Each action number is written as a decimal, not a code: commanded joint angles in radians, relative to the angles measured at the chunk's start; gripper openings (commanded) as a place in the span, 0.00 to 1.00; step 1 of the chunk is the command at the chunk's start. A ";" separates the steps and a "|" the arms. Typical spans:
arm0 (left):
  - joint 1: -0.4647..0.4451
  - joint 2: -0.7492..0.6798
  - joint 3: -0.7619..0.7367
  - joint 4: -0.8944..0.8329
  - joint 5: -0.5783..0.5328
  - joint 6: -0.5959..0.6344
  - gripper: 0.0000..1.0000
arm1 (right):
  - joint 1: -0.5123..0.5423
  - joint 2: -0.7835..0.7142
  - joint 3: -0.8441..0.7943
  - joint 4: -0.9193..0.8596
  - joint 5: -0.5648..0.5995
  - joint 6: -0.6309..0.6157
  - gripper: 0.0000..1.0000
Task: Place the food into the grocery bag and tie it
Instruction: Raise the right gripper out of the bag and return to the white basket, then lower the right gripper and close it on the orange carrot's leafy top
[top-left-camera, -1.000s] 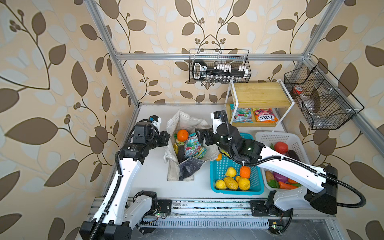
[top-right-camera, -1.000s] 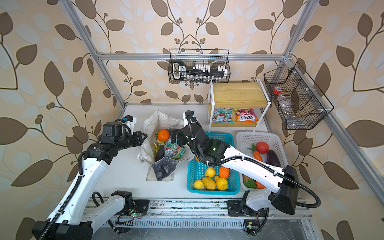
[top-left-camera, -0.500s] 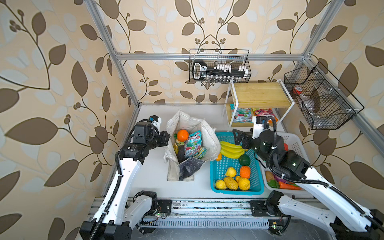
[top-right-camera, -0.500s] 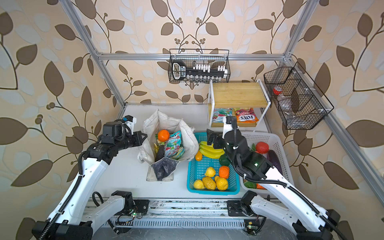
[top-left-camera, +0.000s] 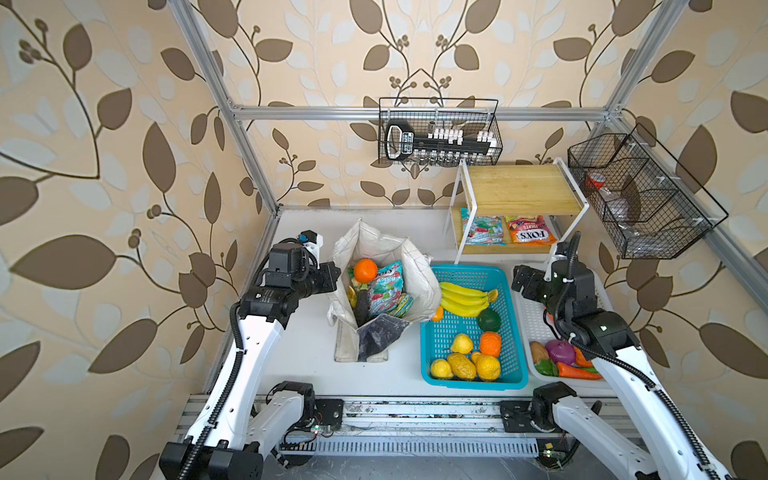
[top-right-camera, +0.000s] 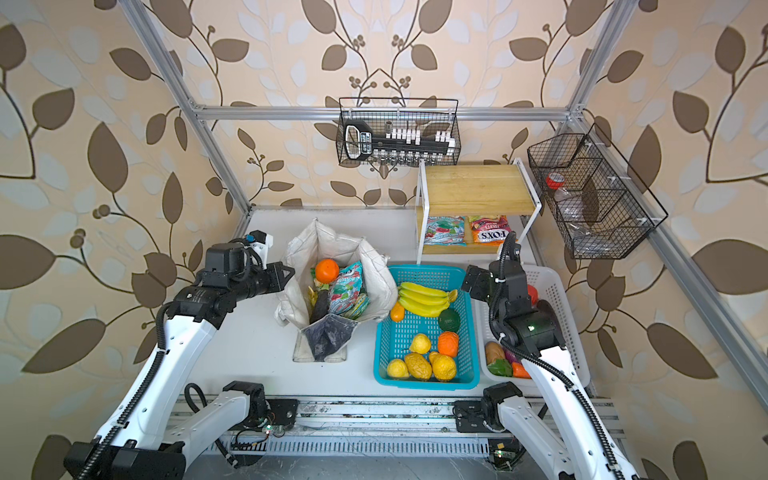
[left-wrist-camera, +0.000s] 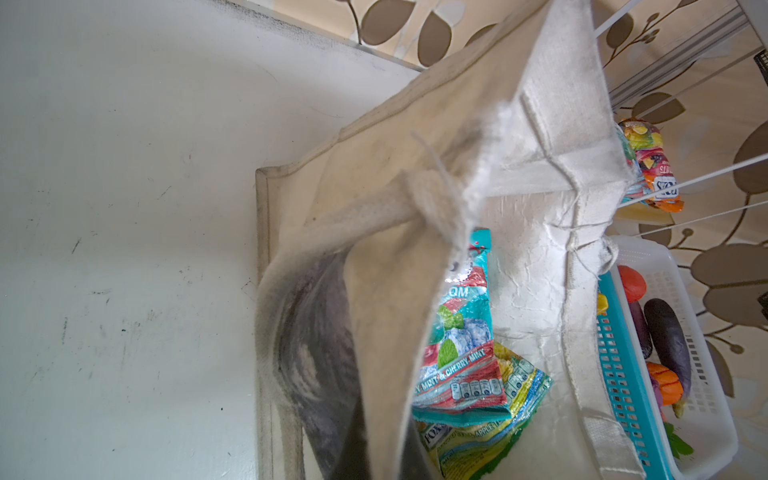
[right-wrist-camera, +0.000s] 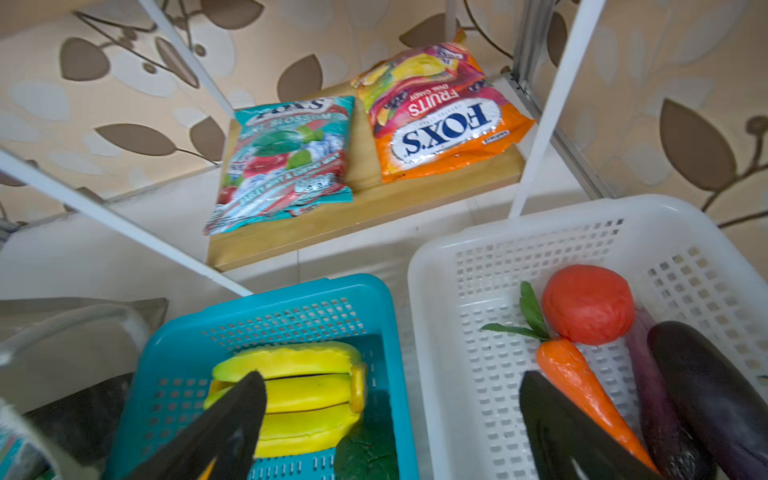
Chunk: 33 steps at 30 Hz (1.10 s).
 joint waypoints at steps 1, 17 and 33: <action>-0.010 -0.002 0.027 0.011 0.019 0.010 0.00 | -0.029 0.030 -0.046 0.001 0.022 -0.024 0.92; -0.013 -0.008 0.021 0.024 0.049 -0.005 0.00 | -0.227 0.093 -0.183 0.112 -0.016 -0.022 0.91; -0.016 0.003 0.022 0.024 0.050 -0.006 0.00 | -0.286 0.309 -0.203 0.188 0.106 -0.028 0.83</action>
